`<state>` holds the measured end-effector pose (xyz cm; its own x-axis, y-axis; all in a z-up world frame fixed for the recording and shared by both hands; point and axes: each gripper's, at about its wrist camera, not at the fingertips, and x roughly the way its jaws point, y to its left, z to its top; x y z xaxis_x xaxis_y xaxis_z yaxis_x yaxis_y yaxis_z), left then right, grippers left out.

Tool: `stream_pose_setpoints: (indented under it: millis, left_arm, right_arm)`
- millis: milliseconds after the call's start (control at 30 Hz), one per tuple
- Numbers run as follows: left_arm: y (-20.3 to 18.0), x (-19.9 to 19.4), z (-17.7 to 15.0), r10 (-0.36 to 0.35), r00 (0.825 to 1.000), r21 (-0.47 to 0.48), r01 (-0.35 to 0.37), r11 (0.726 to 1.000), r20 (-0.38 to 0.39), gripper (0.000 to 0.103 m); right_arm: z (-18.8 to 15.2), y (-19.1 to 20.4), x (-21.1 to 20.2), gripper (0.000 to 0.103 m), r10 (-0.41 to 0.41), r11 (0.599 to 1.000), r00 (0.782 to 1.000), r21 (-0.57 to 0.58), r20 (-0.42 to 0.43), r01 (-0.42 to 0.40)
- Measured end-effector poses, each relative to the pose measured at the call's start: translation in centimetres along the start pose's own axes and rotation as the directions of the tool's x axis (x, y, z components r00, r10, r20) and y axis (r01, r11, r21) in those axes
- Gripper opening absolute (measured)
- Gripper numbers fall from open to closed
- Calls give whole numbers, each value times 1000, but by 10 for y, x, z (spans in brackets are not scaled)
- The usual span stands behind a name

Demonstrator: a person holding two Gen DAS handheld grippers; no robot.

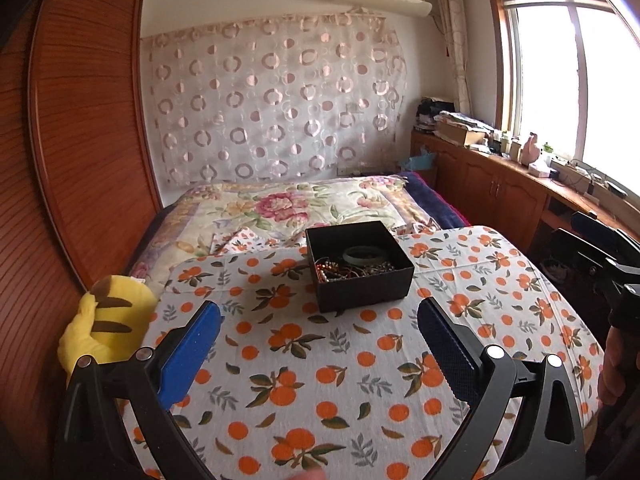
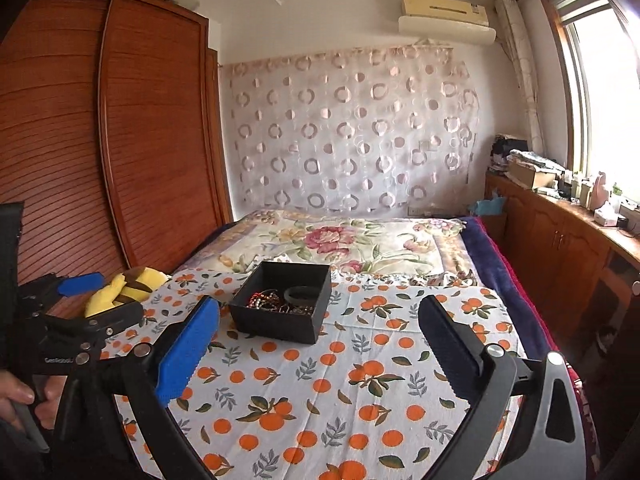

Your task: Organize jewelry

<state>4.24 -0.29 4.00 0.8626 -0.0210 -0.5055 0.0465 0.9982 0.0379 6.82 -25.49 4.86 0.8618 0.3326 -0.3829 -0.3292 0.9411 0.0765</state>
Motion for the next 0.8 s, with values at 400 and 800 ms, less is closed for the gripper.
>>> stream_pose_setpoints:
  millis: [400,800]
  left_arm:
    - [5,-5,-3,2,1000,-24,-2,1000,5,95]
    - [7,-4,-4,7,1000,-32,-6,999,7,95]
  right_arm:
    - [-10,4,5,100,0,1000,1000,2,-25,0]
    - [-11,5,8,100,-1,1000,1000,2,-29,1]
